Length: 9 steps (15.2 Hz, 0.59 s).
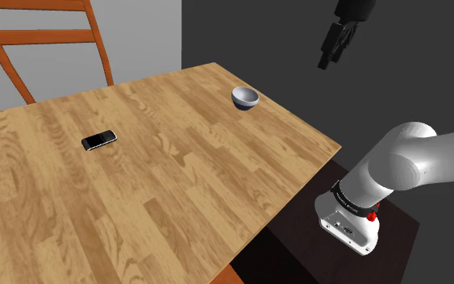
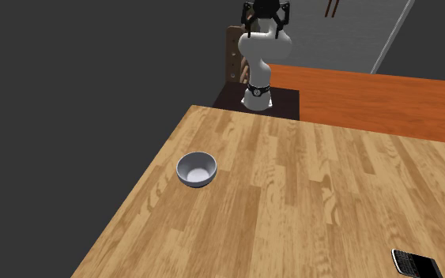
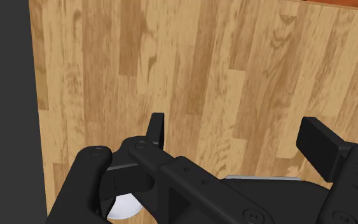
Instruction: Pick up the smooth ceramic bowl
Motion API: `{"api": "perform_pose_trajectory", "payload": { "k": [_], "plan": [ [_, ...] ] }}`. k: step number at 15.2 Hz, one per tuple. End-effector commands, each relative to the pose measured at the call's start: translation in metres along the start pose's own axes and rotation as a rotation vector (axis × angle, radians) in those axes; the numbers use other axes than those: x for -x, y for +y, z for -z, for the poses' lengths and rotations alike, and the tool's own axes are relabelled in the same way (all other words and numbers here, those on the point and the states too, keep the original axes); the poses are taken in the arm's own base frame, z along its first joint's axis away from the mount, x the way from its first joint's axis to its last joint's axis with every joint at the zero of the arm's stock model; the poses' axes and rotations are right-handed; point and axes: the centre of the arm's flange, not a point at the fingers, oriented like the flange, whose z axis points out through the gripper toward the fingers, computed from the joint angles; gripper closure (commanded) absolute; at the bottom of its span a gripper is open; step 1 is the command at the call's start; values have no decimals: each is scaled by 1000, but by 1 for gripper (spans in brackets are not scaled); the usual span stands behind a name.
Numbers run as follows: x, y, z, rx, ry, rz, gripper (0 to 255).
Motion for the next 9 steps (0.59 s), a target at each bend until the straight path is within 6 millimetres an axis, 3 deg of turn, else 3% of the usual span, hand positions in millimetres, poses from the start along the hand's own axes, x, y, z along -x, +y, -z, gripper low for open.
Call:
{"api": "perform_pose_trajectory", "payload": {
  "k": [1, 9],
  "plan": [
    [0, 0, 0, 0, 0, 0, 0],
    [-75, 52, -56, -12, -4, -15, 0]
  ]
}}
